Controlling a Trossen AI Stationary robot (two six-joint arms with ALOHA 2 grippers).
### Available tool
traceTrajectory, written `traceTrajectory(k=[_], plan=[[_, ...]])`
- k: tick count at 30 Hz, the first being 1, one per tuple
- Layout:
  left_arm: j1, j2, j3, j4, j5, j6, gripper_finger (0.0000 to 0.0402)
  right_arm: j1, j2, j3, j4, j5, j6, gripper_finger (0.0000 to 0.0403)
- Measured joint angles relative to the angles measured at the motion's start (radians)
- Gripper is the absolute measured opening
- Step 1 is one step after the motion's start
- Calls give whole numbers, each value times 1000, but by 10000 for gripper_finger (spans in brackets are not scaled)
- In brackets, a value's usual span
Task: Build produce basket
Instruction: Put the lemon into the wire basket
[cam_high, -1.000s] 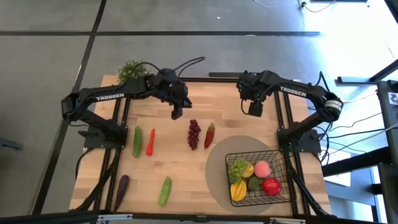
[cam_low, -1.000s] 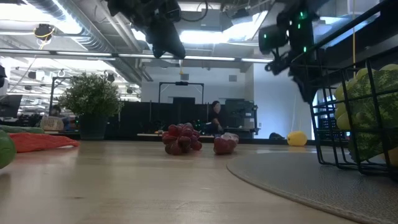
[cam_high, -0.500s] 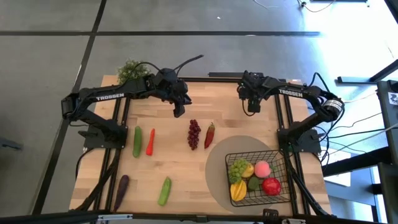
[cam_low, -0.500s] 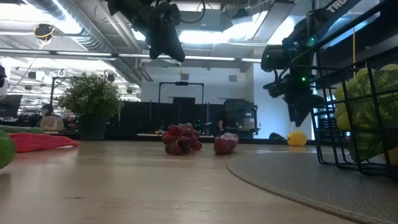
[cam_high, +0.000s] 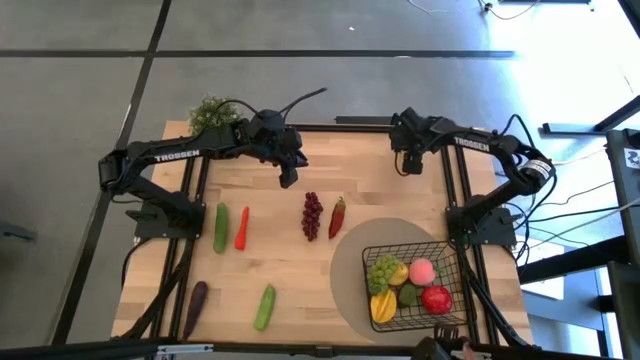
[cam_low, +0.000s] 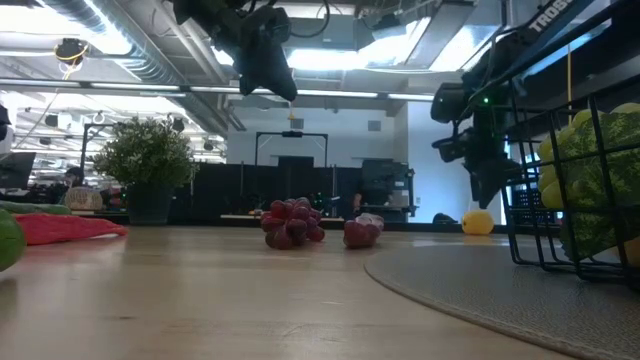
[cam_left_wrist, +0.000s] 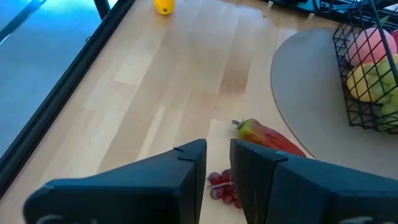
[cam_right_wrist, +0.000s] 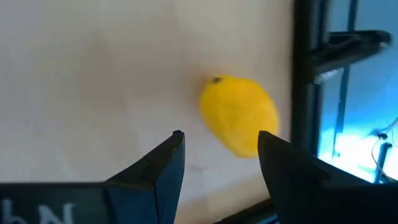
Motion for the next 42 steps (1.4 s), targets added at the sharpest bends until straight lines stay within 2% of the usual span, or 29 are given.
traceTrajectory(k=[10, 16, 21, 42], plan=[[2, 0, 0, 0, -7, 11, 60, -16, 0, 0, -17, -5, 1, 193], [6, 0, 0, 0, -108, 11, 60, -16, 0, 0, -17, -6, 2, 193], [6, 0, 0, -1, -147, 11, 60, -16, 0, 0, -14, -6, 1, 193], [5, 0, 0, 0, -149, 12, 60, -16, 0, 0, -13, -8, 5, 193]])
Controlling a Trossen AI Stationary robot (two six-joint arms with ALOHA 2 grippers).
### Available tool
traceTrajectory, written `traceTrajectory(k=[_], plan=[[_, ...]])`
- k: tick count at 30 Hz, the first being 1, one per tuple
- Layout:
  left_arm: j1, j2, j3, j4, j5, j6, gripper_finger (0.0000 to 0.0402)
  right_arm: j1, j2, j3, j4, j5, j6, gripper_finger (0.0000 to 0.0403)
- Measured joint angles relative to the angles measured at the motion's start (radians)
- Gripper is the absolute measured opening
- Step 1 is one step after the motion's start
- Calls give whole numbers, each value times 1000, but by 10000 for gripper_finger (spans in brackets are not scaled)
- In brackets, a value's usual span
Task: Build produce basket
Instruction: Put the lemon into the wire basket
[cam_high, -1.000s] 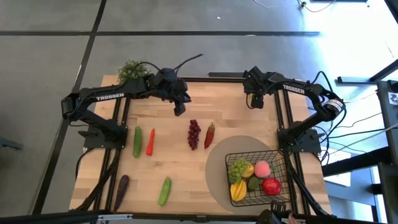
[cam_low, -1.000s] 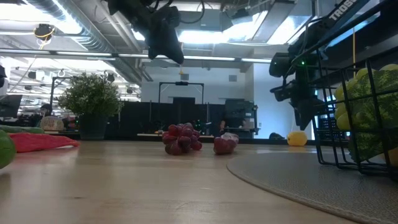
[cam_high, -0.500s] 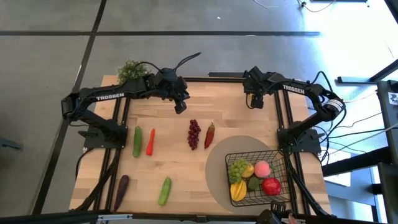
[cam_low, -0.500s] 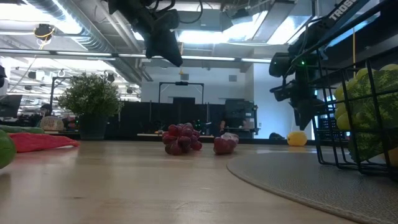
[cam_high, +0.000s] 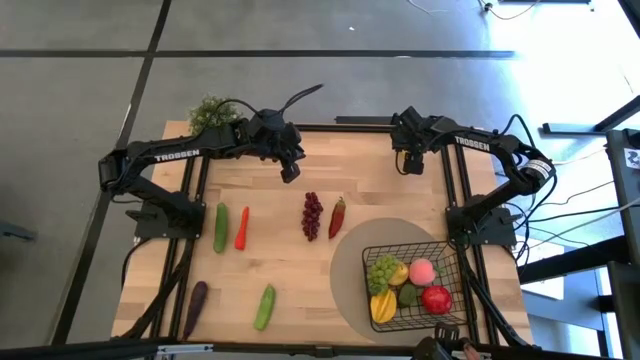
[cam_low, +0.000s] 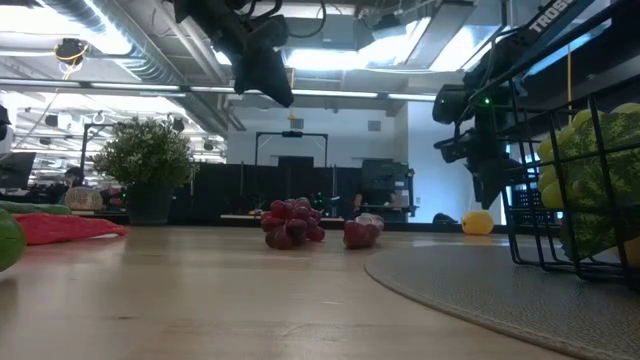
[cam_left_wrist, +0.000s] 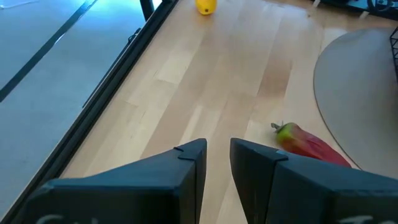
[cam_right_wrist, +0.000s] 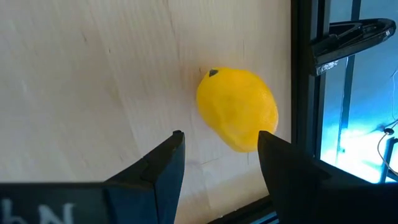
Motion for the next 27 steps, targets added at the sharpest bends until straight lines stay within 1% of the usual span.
traceTrajectory(k=[21, 27], plan=[[0, 0, 0, 0, 0, 0, 60, 0, 0, 0, -14, 18, 4, 193], [0, 0, 0, 0, 0, 0, 60, 0, 0, 0, -11, 93, 1, 193]])
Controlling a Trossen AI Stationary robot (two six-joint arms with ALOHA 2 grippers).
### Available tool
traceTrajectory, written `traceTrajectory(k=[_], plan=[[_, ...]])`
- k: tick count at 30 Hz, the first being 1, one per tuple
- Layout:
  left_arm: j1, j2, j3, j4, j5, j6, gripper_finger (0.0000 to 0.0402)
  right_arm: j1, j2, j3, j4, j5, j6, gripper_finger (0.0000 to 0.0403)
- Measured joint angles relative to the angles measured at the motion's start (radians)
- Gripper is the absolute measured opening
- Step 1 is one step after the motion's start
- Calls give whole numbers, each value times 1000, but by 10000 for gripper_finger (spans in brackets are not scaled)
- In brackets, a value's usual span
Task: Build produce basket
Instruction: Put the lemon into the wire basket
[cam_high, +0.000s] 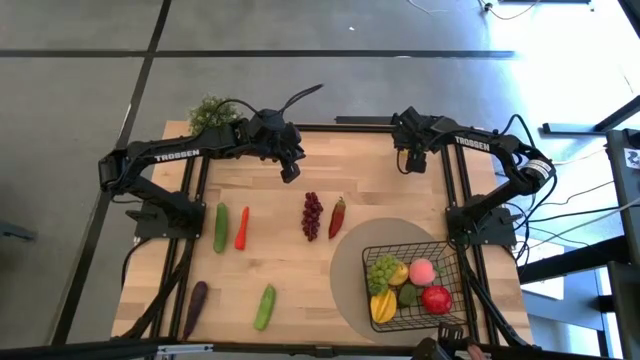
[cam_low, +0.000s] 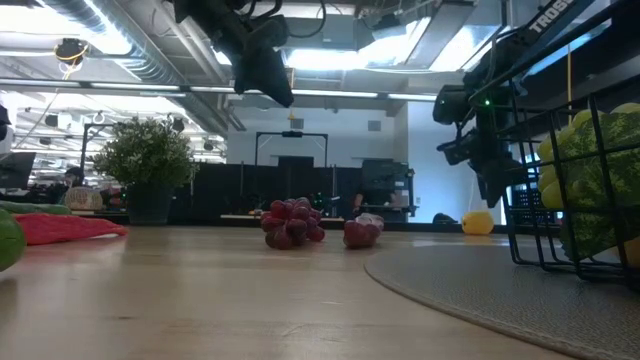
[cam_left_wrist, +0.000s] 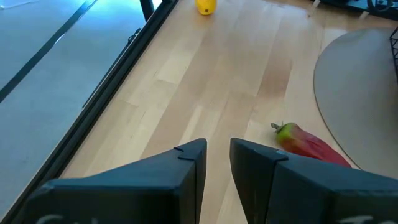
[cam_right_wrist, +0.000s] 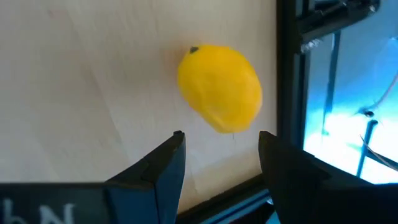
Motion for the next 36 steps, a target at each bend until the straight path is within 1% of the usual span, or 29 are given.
traceTrajectory(k=[3, 8, 11, 13, 16, 18, 20, 23, 27, 32, 34, 36], plan=[[0, 0, 0, 0, 0, 0, 60, 2, 0, 0, 0, 2, 3, 193], [0, 0, 0, 0, 0, 0, 60, 3, 0, 0, 1, -30, 28, 193], [0, 0, 0, 0, 0, 0, 60, 3, 0, 0, 8, -35, 29, 193], [0, 0, 0, 0, 0, 0, 60, 3, 0, 1, 10, -64, 22, 194], [0, 0, 0, 0, 0, 0, 60, 3, 0, 2, 23, -62, 9, 194], [0, 0, 0, 0, 0, 0, 60, 2, 1, 19, 3, -68, 47, 194], [0, 0, 0, 0, 0, 0, 60, 2, 1, 43, -19, -111, 74, 194], [0, 0, 0, 0, 0, 0, 60, -4, 1, 67, -43, -138, 74, 194], [0, 0, 0, 0, 0, 0, 60, -22, 1, 71, -56, -170, 77, 194], [0, 0, 0, 0, 0, 0, 60, -48, 1, 71, -67, -257, 80, 194], [0, 0, 0, 0, 0, 0, 60, -54, 1, 71, -67, -281, 77, 201], [0, 0, 0, 0, 0, 0, 60, -59, 1, 71, -67, -291, 73, 218]])
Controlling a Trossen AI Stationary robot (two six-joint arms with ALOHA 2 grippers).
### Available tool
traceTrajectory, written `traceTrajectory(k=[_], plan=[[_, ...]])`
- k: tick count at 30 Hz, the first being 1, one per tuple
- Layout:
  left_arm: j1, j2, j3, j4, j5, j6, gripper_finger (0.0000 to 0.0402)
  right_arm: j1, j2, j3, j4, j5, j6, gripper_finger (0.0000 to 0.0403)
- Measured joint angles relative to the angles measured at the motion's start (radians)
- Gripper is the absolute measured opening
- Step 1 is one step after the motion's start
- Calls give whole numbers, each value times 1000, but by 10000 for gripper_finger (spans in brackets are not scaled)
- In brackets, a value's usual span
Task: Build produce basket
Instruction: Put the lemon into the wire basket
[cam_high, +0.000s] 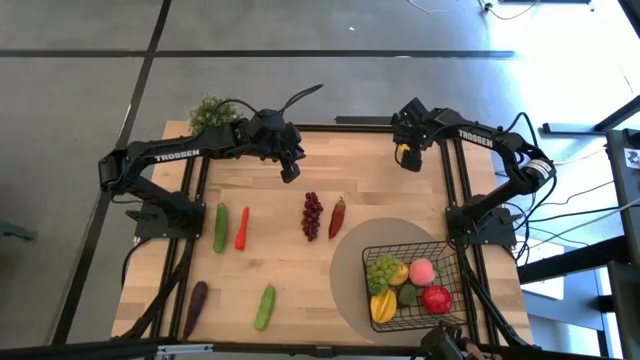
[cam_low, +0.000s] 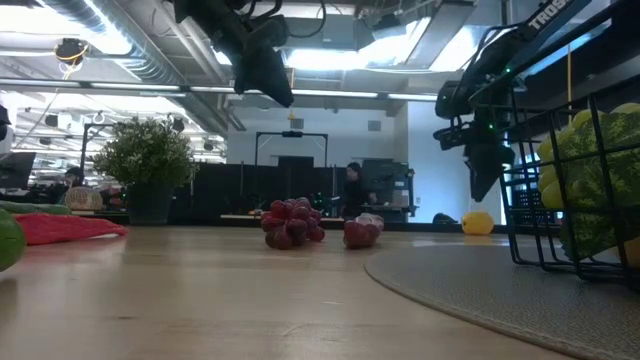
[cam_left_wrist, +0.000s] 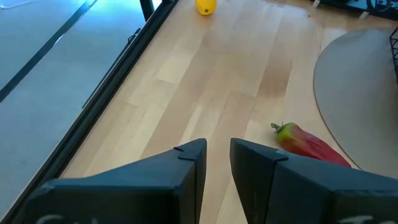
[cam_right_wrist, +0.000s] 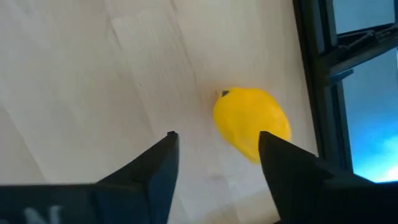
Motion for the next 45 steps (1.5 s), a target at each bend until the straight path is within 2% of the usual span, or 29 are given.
traceTrajectory(k=[6, 10, 17, 25, 31, 45], plan=[[0, 0, 0, 0, 0, 0, 60, -7, 0, -1, -12, -25, -55, 302], [0, 0, 0, 0, 0, 0, 60, -6, 0, -1, -7, 28, -74, 328], [0, 0, 0, 0, 0, 0, 60, -6, 0, -1, 4, 46, -81, 329], [0, 0, 0, 0, 0, 0, 60, -8, 3, -75, 129, 53, -168, 329], [0, 0, 0, 0, 0, 0, 60, -11, 6, -114, 209, 191, -257, 330], [0, 0, 0, 0, 0, 0, 60, -12, 6, -117, 257, 146, -257, 330]])
